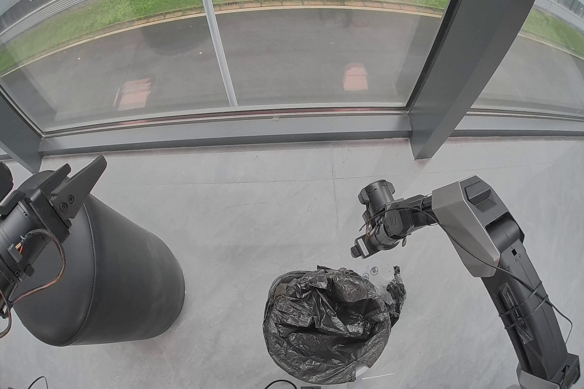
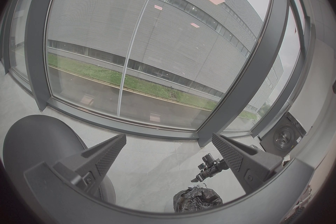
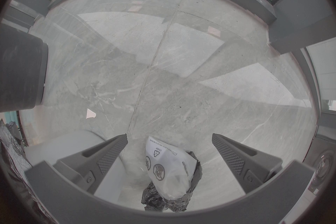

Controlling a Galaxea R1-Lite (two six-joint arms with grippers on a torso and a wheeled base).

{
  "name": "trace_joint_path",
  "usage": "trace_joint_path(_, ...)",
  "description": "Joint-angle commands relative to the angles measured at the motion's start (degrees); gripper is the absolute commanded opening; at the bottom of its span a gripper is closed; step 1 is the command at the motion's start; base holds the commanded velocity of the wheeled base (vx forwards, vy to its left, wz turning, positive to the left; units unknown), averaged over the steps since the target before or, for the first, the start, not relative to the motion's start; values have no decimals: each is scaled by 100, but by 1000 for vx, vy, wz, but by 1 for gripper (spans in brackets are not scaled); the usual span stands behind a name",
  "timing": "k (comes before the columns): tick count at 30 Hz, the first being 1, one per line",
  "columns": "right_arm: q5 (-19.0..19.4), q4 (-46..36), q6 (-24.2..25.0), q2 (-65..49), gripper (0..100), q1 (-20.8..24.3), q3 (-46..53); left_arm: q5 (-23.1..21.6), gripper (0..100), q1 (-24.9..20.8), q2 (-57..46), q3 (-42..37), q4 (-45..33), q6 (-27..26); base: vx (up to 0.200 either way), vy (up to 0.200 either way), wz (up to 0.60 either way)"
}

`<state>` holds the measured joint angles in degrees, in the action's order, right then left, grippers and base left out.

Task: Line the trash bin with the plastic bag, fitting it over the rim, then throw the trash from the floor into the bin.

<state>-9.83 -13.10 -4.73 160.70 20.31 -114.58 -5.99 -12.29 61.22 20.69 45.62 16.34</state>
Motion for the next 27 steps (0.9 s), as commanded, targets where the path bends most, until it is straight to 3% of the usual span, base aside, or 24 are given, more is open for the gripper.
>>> trace_joint_path(1,-2,-34,51,41,100,-9,-1,1,100,-2,65,-3,9,1,0,0,0)
trace_joint_path(27,-46,-245,394,507,100,17,-1,1,100,33,101,-12,9,1,0,0,0)
